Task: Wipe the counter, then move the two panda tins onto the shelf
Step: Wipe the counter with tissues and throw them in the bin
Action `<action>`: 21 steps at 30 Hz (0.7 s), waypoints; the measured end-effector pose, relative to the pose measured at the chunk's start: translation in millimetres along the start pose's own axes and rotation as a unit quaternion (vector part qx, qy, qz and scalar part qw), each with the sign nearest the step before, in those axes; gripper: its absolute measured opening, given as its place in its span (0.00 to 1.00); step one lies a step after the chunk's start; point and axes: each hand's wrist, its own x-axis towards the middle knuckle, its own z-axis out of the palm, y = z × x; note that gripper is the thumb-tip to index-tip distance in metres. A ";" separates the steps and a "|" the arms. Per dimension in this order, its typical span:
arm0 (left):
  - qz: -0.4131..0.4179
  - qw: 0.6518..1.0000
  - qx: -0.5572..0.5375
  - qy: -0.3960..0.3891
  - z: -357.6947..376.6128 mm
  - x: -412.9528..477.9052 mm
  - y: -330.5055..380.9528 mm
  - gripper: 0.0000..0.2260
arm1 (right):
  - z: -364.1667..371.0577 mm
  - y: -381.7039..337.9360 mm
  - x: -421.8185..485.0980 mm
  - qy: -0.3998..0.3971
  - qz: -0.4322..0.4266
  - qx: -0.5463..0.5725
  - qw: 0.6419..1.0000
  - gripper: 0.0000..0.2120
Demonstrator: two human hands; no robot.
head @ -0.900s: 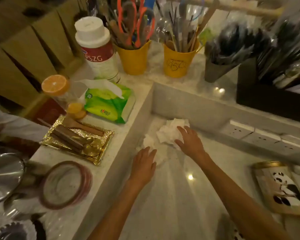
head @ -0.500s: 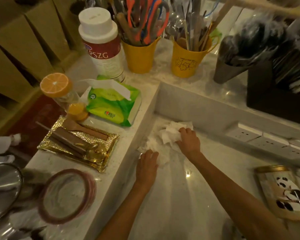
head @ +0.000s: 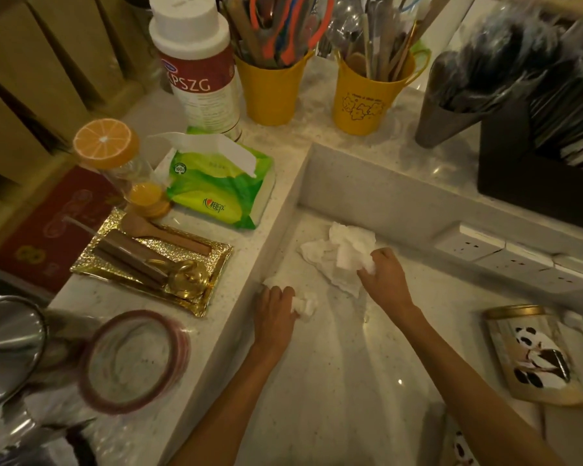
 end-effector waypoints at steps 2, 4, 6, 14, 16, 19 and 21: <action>-0.002 1.000 0.008 0.001 -1.6 -4.5 -0.1 0.16 | -1.8 1.1 -4.8 -0.011 0.009 0.045 0.999 0.08; -0.002 1.000 0.009 0.003 -1.7 -8.5 -1.0 0.16 | -2.6 1.3 -12.2 -0.043 0.000 0.034 0.998 0.18; -0.002 1.000 -0.004 0.002 -0.2 -10.7 -2.6 0.15 | -0.7 4.9 -17.4 -0.050 -0.003 -0.007 0.999 0.20; 0.010 1.000 -0.023 -0.001 5.8 -8.4 -5.3 0.14 | 6.0 -21.4 28.6 -0.065 0.056 -0.054 0.995 0.19; 0.012 1.000 -0.022 -0.011 5.4 -6.1 -6.5 0.14 | 11.0 -33.9 46.7 -0.076 0.019 -0.067 0.995 0.18; 0.009 0.999 -0.025 -0.024 4.4 -3.5 -9.2 0.15 | 26.6 -38.0 54.9 -0.176 -0.008 -0.134 0.975 0.31; 0.003 0.999 -0.037 -0.030 4.5 -2.1 -10.6 0.16 | 40.4 -34.0 50.5 -0.219 -0.024 -0.180 0.959 0.35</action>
